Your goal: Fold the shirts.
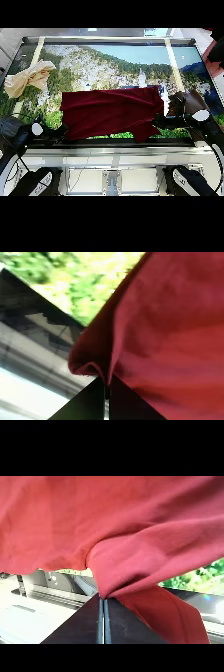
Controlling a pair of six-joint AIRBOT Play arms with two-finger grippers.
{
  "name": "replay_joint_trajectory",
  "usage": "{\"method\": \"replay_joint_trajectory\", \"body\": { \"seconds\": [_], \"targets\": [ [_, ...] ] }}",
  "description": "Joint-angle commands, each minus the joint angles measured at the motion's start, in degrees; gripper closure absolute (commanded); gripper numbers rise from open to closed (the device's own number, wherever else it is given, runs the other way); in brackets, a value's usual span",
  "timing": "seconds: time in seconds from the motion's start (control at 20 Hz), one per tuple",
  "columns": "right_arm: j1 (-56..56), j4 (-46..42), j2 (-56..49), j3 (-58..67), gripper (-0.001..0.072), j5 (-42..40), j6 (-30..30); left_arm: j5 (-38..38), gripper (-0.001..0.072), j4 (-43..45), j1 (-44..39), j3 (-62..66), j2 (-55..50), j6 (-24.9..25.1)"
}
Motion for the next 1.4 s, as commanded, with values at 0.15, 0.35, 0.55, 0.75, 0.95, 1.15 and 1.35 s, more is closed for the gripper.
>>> {"method": "replay_joint_trajectory", "body": {
  "seconds": [0.15,0.35,0.55,0.75,0.95,1.15,1.35],
  "targets": [
    [0.0,-2.4,3.8,1.6,0.0683,7.6,1.9,-6.6,0.0696,3.3,0.0,12.1,-0.3,9.8],
    [0.1,-8.9,10.4,6.9,0.0683,16.6,7.3,-12.9,0.0696,18.4,0.0,22.5,0.7,10.4],
    [0.2,-9.4,12.4,11.9,0.0685,19.5,9.9,-11.9,0.0697,19.3,0.0,27.1,2.2,16.3],
    [0.2,-7.6,11.1,12.3,0.0685,13.4,10.8,-0.5,0.0698,5.4,-0.1,27.7,1.1,26.2],
    [0.2,-6.8,4.5,13.6,0.0685,5.0,8.9,4.0,0.0698,5.7,-0.1,35.0,-8.4,30.2],
    [0.2,-6.9,-5.5,18.8,0.0685,-4.0,7.5,1.2,0.0698,11.5,-0.1,44.4,-22.2,30.3],
    [2.6,-6.9,-17.9,22.7,0.0685,-11.4,5.4,6.1,0.0698,11.5,-3.0,45.8,-30.7,30.4]
  ]
}}
